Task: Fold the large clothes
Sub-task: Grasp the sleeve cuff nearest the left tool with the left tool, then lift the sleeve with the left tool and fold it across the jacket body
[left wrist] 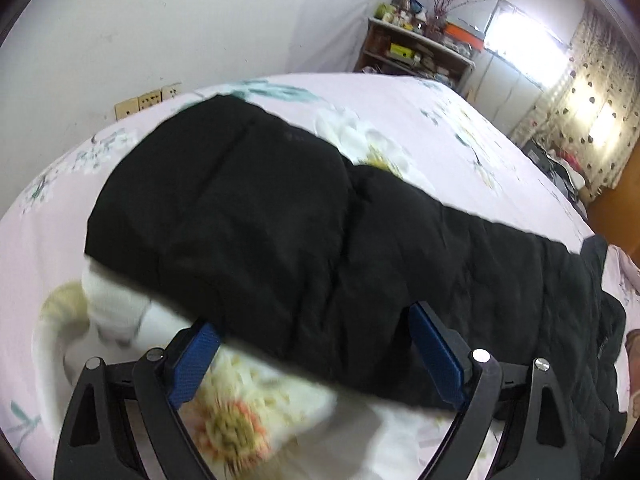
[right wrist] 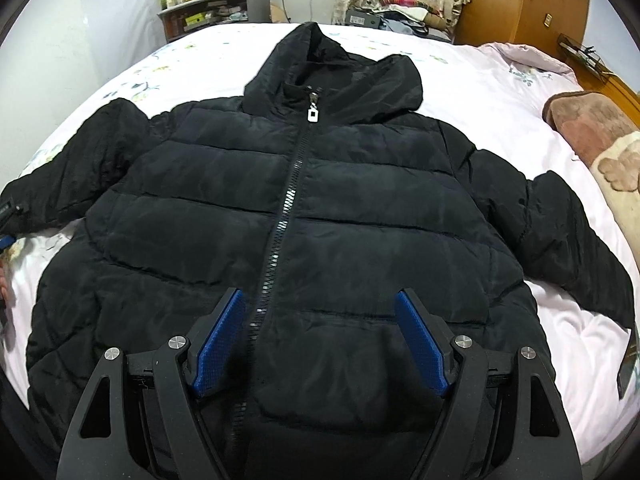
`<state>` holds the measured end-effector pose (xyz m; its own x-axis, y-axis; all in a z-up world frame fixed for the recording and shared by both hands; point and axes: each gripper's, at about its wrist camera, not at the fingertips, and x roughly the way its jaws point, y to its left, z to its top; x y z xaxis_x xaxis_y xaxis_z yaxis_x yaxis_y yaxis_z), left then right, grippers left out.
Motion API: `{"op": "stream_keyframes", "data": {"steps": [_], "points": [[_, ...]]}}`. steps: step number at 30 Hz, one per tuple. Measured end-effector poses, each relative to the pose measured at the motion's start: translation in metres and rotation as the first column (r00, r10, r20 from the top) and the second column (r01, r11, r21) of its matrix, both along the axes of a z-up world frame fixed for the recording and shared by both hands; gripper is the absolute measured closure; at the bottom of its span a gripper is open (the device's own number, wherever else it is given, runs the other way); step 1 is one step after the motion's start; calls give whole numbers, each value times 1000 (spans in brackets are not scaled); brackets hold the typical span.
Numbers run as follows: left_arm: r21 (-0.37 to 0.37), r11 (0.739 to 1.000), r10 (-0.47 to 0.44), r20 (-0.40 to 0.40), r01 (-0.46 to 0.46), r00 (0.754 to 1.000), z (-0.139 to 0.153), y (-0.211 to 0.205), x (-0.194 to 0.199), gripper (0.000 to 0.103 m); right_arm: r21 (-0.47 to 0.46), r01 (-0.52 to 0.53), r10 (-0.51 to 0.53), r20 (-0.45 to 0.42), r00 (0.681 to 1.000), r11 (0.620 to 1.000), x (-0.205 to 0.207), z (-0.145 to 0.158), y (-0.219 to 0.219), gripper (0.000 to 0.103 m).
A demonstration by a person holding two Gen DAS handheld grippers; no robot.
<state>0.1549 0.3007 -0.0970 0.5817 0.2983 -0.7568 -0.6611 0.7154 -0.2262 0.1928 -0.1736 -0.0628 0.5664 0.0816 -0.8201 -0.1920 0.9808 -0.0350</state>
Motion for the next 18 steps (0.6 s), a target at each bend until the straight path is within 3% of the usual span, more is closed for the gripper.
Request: {"op": "stream_keyframes", "data": {"steps": [3,4,5,7,8,14,18], "points": [[37,999,7,-11,-7,1000,-1,4,9,27,-8,13,-13,-6,1000,1000,4,-3,-5,26],[44,999,13,-14,-13,1000,0,6,11,44,-8,19,-20,-8,1000,1000,4,-4,-8,26],[38,999,11,-8,-11,1000,3,8,11,69,-10,25,-25,-8,1000,1000,5,-4,-10,26],[20,1000,-2,-6,2,1000,9,7,12,86,-13,38,-38,-8,999,999,5,-4,-14,26],[14,1000,-11,-6,11,1000,13,7,16,91,-13,43,-43,-8,999,999,5,-4,-16,26],[12,994,-105,79,104,991,68,-13,15,92,-4,70,-70,-9,997,998,-4,0,-30,26],[41,976,-219,156,215,963,120,-49,14,93,15,72,-72,7,997,997,-15,9,-39,26]]}}
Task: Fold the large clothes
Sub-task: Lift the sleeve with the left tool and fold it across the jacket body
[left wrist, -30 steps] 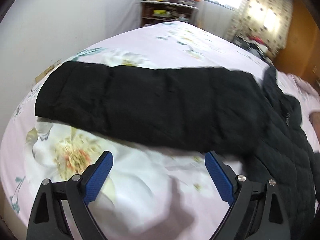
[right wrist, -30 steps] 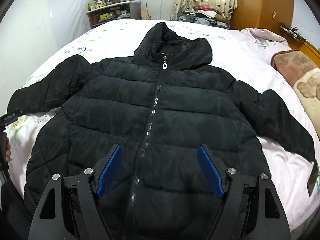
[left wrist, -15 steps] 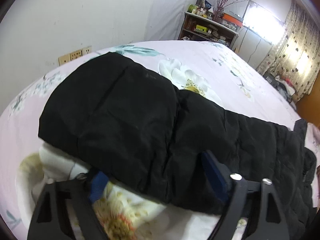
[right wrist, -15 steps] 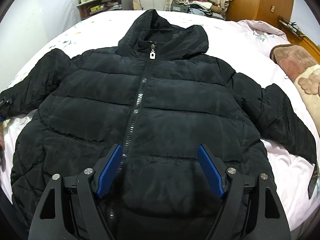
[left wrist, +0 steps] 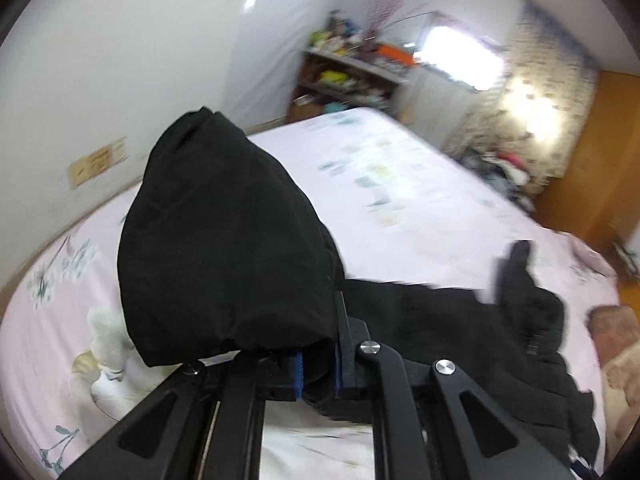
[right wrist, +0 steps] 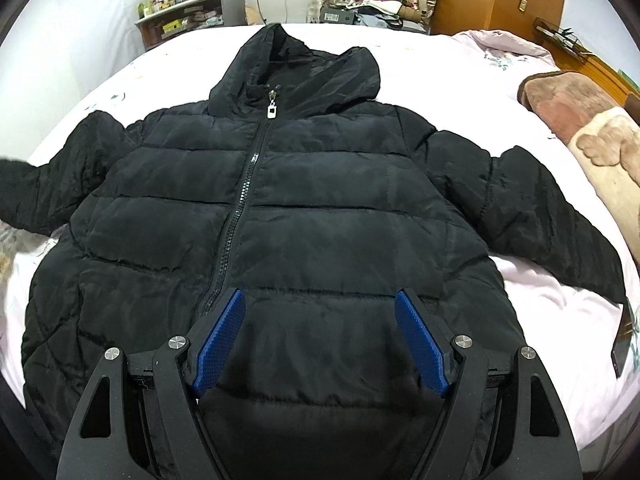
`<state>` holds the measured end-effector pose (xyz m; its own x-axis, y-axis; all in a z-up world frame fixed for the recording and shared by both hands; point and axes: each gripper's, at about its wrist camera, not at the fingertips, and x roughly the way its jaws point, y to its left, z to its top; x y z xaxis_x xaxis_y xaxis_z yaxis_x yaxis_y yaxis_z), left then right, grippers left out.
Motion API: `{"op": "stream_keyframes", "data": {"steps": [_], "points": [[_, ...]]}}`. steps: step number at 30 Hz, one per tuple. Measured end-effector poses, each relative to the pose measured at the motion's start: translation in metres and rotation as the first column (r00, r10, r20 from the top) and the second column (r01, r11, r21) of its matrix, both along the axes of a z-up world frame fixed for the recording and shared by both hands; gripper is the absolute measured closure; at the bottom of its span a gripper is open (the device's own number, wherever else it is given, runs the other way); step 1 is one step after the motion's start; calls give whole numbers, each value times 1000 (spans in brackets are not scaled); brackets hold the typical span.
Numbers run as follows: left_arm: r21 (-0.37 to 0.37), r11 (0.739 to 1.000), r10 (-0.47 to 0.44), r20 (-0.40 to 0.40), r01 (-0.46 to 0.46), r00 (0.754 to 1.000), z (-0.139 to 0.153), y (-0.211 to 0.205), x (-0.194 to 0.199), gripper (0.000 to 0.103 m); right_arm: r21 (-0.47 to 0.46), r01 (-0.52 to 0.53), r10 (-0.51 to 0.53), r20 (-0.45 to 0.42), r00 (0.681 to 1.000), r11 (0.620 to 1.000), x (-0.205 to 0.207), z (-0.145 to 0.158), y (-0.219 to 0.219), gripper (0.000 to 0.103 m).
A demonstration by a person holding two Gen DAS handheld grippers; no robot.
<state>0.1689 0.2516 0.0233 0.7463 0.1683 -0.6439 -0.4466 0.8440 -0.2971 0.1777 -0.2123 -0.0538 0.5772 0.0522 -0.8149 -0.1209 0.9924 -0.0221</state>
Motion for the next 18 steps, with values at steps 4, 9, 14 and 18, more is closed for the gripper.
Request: {"op": "stream_keyframes", "data": {"steps": [4,9,14,18], "points": [[16,991,-133,57,132,990,47,-47,8,93,21,9,-10,22,1000,1000,-13,11,-12,26],[19,949,-315,116,315,942,85,-122,31,94,44,41,-43,51,998,998,-29,22,-33,26],[-15,893,-446,124,451,887,83,-191,60,94,60,84,-88,58,994,995,-37,22,-57,26],[-60,842,-530,94,536,843,56,-243,88,94,66,123,-127,53,990,990,-39,17,-77,26]]}}
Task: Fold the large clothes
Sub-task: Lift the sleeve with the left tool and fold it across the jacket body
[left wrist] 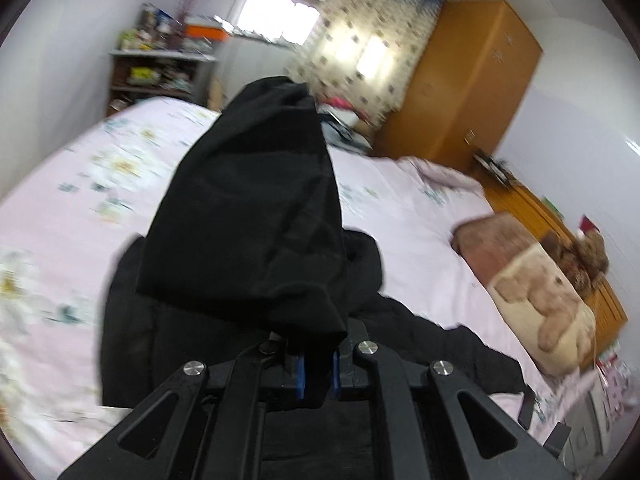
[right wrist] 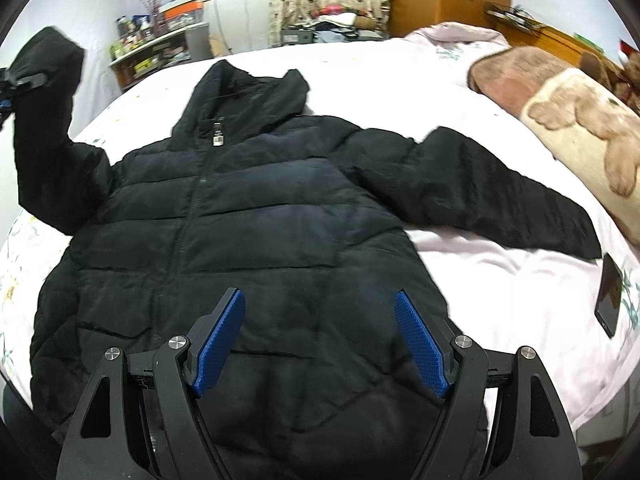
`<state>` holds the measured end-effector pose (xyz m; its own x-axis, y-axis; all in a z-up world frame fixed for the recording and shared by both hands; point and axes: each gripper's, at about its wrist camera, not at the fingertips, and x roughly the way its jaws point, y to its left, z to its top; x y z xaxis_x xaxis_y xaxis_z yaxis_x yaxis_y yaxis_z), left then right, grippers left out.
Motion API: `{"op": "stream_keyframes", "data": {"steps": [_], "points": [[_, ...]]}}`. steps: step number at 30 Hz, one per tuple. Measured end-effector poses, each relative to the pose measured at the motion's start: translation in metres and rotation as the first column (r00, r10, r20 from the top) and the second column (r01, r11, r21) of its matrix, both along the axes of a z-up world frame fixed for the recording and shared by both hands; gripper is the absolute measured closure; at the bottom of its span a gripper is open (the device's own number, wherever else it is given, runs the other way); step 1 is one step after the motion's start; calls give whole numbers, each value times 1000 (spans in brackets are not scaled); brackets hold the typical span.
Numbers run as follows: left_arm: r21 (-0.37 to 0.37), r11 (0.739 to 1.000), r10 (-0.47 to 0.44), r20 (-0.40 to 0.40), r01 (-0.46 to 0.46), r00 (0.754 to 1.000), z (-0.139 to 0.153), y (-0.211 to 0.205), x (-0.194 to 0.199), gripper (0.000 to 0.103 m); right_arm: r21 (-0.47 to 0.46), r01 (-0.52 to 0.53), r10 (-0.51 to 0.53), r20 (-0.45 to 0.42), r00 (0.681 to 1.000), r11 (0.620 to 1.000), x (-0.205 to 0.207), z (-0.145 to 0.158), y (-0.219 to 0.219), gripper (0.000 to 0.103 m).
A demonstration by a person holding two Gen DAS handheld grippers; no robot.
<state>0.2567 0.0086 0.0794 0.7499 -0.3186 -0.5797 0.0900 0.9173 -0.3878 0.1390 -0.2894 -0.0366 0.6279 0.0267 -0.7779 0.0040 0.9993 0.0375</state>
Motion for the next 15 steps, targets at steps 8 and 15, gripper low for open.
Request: {"op": "stream_keyframes", "data": {"steps": [8,15], "points": [[-25,986,-165,-116,164,979,-70,-85,25,94,5,60,-60,-46,997,998,5,-23,-33,26],[-57,967,-255,-217,248,942,-109,-125,40,59,9,78,-78,-66,995,997,10,-35,-43,26]]}}
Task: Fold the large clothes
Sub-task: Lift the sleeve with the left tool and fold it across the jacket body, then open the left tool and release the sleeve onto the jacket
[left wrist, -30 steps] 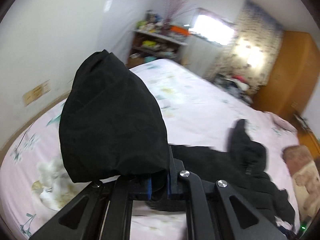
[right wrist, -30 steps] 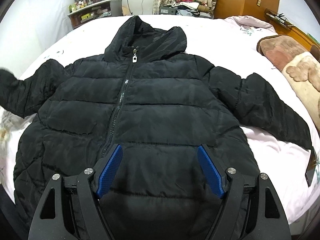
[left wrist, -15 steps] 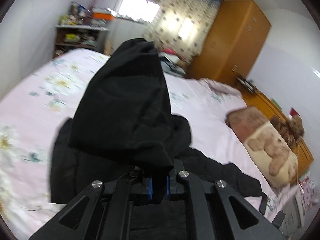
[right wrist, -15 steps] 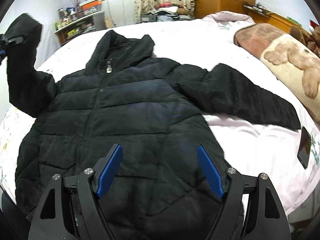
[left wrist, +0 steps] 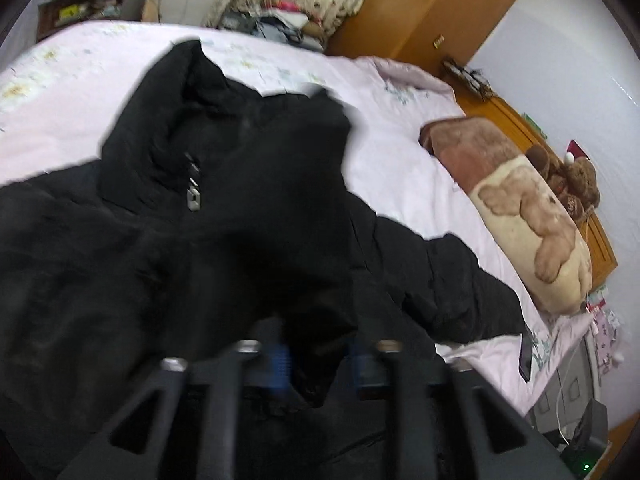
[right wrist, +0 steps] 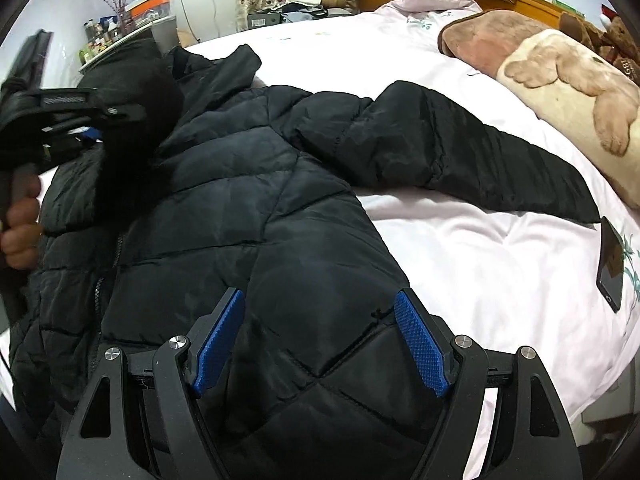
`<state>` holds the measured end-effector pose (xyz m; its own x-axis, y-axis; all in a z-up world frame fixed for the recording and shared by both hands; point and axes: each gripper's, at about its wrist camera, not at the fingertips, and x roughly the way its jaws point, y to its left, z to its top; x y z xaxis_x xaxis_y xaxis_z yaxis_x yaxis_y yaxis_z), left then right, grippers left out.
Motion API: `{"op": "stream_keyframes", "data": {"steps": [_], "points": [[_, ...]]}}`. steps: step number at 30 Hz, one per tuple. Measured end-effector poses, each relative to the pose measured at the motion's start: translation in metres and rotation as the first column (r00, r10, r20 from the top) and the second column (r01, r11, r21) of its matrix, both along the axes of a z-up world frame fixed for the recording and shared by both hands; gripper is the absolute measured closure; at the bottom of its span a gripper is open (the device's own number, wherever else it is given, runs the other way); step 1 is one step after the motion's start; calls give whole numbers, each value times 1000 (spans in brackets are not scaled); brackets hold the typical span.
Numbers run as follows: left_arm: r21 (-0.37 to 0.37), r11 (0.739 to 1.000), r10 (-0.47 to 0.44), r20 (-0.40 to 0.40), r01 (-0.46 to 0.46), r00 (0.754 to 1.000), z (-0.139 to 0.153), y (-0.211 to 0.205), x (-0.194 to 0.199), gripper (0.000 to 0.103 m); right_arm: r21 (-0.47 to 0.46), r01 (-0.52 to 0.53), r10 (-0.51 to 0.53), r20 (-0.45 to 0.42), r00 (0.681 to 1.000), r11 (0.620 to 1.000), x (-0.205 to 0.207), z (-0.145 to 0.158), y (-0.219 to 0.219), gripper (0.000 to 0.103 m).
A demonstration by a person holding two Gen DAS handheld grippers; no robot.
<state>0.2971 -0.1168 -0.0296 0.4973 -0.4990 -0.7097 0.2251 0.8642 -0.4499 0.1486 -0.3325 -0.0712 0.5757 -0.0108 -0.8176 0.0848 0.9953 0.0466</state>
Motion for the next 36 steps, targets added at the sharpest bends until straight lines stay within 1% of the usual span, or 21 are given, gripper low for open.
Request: {"op": "stream_keyframes", "data": {"steps": [1,2,4,5,6,9,10,11,13,16,18,19,20,21,23,25,27,29,31,34,36], "points": [[-16,1000,-6,-8,6,1000,-1,0,0,41,0,-1,1,1,1000,1000,0,0,0,26],[-29,1000,-11,-12,10,1000,0,2,-1,32,0,-2,2,3,1000,1000,1,1,-1,26],[-62,998,-26,-19,25,999,6,4,-4,28,-2,-5,5,14,1000,1000,2,4,0,26],[-78,996,-32,-18,30,999,13,7,-6,24,-2,-6,7,23,1000,1000,2,6,1,26],[-93,995,-36,-9,35,999,20,11,-8,23,0,-7,7,31,999,1000,4,8,2,26],[-119,991,-46,65,54,997,47,25,-19,21,10,-10,10,52,999,1000,9,15,7,26],[-128,991,-37,88,48,995,56,34,-22,16,14,-17,16,65,998,1000,11,18,10,26],[-136,990,-27,104,41,994,63,44,-23,15,13,-23,22,79,997,1000,14,22,13,26],[-105,994,12,141,3,990,73,64,-23,15,14,-34,32,95,995,999,21,27,20,26],[-21,994,105,184,-103,977,70,113,-17,15,33,-67,63,109,992,997,36,33,33,26],[60,981,171,174,-184,970,58,146,-11,24,32,-105,100,118,988,994,53,33,45,28],[102,970,203,157,-220,967,49,163,-8,37,26,-122,118,115,986,992,61,32,50,37],[131,960,229,139,-247,963,39,174,-5,44,28,-140,136,106,985,990,74,29,56,46],[149,950,258,116,-274,959,29,188,-1,47,29,-147,143,100,985,989,82,27,61,48],[174,938,294,67,-301,954,6,205,5,57,25,-171,168,93,981,985,107,18,70,51],[208,928,308,33,-308,951,-17,210,7,58,8,-170,169,48,984,985,135,1,73,52],[201,929,318,0,-311,948,-36,211,7,58,-6,-149,149,-3,989,989,158,-17,70,53],[204,929,315,6,-310,949,-45,206,7,58,6,-134,135,-35,990,991,175,-34,62,53],[223,926,310,12,-305,951,-51,199,11,58,1,-142,142,-44,989,990,182,-43,60,53],[227,926,309,7,-302,951,-56,202,15,58,-23,-155,153,-50,987,988,186,-49,63,52],[243,924,303,11,-296,953,-48,201,12,58,-21,-149,147,-61,987,989,185,-44,62,52]]}}
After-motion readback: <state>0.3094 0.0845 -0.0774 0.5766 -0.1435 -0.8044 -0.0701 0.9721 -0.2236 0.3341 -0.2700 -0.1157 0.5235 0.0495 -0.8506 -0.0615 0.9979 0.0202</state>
